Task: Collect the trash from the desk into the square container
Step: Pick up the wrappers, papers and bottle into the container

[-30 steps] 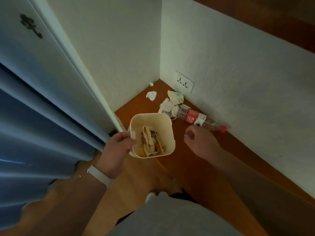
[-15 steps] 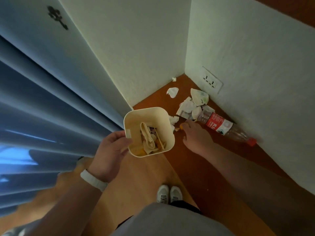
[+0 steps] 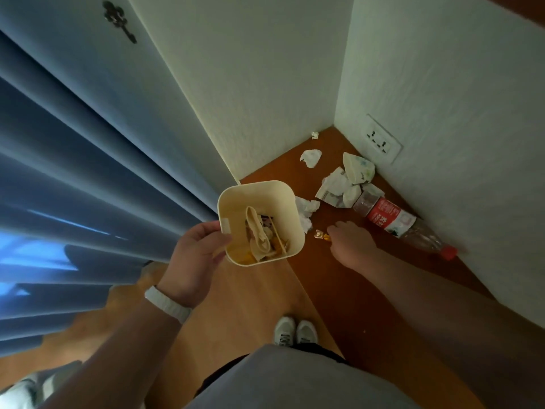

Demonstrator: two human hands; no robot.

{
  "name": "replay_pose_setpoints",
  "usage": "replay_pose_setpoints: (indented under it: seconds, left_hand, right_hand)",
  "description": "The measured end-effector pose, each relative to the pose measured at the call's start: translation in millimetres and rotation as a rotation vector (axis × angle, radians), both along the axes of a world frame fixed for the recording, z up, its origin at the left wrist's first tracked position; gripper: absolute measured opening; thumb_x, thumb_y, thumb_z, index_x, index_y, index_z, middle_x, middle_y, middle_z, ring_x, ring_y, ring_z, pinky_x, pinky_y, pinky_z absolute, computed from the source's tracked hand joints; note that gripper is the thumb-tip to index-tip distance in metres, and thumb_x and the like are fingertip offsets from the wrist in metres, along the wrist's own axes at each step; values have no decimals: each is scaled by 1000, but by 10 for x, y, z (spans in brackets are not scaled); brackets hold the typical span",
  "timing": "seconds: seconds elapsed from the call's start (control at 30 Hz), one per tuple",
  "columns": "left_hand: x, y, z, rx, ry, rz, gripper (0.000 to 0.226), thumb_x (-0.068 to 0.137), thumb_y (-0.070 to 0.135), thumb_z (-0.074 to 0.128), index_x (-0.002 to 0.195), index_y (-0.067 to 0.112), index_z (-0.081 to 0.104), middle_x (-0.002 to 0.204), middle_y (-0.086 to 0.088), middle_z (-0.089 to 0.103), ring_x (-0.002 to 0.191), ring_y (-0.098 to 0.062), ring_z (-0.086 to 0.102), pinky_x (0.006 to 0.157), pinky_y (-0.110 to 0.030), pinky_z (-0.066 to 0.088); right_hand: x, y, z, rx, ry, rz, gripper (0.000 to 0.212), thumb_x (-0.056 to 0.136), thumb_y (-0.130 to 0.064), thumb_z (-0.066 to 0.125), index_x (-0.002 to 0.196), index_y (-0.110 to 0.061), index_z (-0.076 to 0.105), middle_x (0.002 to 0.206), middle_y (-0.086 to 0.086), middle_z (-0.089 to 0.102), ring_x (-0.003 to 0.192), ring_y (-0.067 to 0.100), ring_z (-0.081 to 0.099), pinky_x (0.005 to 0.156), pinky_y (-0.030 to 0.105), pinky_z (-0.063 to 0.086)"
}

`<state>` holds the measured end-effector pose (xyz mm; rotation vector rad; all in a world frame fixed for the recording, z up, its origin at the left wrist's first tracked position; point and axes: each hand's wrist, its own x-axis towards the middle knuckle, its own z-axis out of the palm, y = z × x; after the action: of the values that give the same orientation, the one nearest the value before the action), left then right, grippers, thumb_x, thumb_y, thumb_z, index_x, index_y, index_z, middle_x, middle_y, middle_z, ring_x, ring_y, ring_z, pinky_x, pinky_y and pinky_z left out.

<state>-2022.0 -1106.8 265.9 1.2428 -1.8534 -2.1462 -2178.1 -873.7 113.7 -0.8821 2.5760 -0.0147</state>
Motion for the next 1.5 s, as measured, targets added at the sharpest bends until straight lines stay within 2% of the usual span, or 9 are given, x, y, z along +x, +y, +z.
replay_pose_setpoints:
  seconds: [0.1, 0.27, 0.47, 0.6, 0.77, 0.9, 1.03, 1.33, 1.5]
  left_hand:
    - [4, 4, -15, -4, -17, -28, 26, 89, 1, 58, 114, -3, 64, 101, -19, 74, 87, -26, 71, 84, -39, 54]
    - [-3, 24, -22, -18, -21, -53, 24, 90, 3, 59, 113, -2, 64, 100, -17, 73, 90, -28, 70, 85, -40, 55]
    - [-24, 85, -5, -25, -2, -90, 14, 89, 1, 60, 100, 6, 66, 87, -9, 74, 79, -22, 72, 70, -31, 56]
    - [-18, 127, 24, -7, 12, -91, 15, 89, 0, 60, 102, 4, 66, 85, -7, 74, 78, -20, 72, 70, -31, 57]
    - [32, 131, 44, 18, 23, -78, 22, 88, 4, 63, 110, 1, 64, 105, -22, 72, 99, -38, 69, 92, -48, 55]
    - [73, 128, 65, 39, 36, -71, 19, 81, 6, 68, 100, 5, 66, 91, -14, 74, 93, -37, 68, 93, -51, 54]
    - [86, 111, 51, 46, 33, -33, 36, 72, 15, 71, 106, 4, 66, 105, -21, 73, 102, -40, 68, 98, -58, 50]
    - [50, 77, -71, 38, 0, -1, 17, 87, 1, 63, 103, 5, 67, 96, -13, 74, 93, -32, 70, 95, -51, 53]
    - [2, 46, -119, 21, -2, 19, 17, 89, 0, 60, 104, 3, 66, 93, -12, 75, 84, -26, 72, 84, -42, 56]
  right_hand:
    - [50, 29, 110, -91, -19, -68, 23, 93, -26, 54, 115, -18, 55, 104, 0, 55, 94, 17, 54, 68, 29, 40]
    - [173, -24, 705, -489, -41, -361, 13, 91, -27, 61, 97, -23, 51, 83, -9, 48, 74, 6, 51, 59, 19, 34]
    - [406, -163, 1463, -851, -83, -331, 14, 89, -26, 67, 95, -22, 55, 86, -8, 58, 77, 5, 59, 66, 20, 52]
    - [485, -288, 1603, -786, -157, -242, 12, 90, -31, 65, 95, -23, 57, 85, -8, 63, 77, 5, 61, 68, 27, 56]
    - [550, -423, 1577, -704, -150, -192, 16, 90, -32, 65, 102, -24, 58, 84, -8, 66, 73, 6, 64, 67, 31, 59]
    - [564, -472, 1569, -668, -183, -188, 25, 91, -31, 67, 113, -24, 57, 92, -16, 63, 78, 0, 63, 65, 19, 56]
    - [514, -449, 1527, -676, -165, -204, 28, 91, -30, 66, 117, -24, 57, 97, -17, 57, 84, 0, 58, 64, 12, 45]
    - [230, -234, 1293, -696, -102, -291, 21, 95, -31, 58, 113, -20, 60, 95, -11, 61, 80, 0, 58, 64, 18, 48]
    - [-7, -98, 835, -512, -160, -367, 22, 96, -29, 56, 114, -17, 59, 101, -3, 64, 89, 11, 61, 68, 23, 45]
